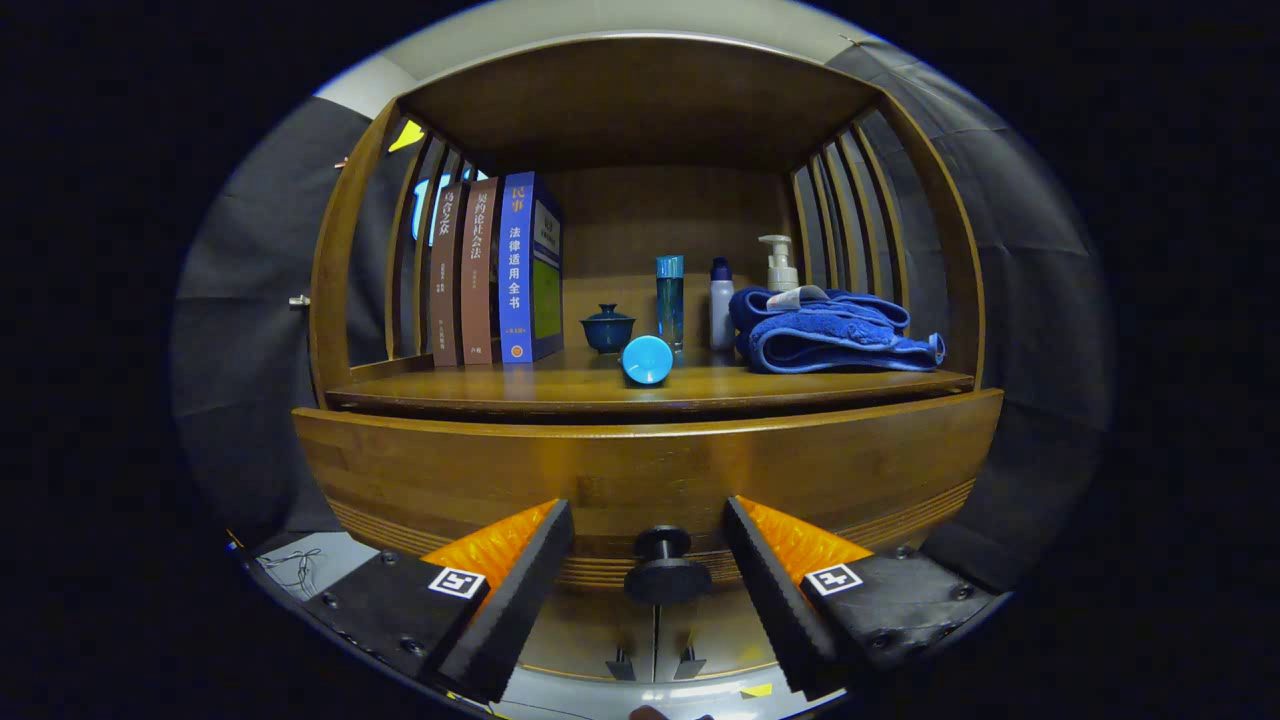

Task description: Pull open the drawer, take out the items inside it, and place them on the countertop above the cabinet.

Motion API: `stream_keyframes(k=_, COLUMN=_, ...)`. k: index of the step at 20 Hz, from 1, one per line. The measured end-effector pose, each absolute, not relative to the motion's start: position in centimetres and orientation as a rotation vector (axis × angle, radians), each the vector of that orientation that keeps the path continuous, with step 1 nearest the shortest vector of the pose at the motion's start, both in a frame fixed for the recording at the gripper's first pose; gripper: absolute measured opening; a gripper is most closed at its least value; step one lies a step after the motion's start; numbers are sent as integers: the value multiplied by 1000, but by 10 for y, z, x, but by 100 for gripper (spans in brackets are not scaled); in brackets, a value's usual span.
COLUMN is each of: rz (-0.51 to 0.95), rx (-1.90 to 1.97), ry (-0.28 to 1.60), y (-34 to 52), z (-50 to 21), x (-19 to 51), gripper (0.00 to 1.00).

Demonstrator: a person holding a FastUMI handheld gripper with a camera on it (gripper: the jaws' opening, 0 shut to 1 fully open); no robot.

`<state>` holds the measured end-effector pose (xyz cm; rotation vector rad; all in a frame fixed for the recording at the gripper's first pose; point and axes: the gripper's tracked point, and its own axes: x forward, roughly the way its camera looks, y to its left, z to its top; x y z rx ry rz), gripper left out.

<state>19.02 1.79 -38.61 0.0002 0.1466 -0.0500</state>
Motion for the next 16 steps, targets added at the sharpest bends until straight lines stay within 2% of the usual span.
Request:
stream_keyframes(k=9, rz=-46, rx=30, ry=152, y=16, z=-375, x=197, gripper=99)
stream_keyframes(k=16, rz=-31, rx=-13, ry=74, y=26, z=-282, x=156, gripper=99)
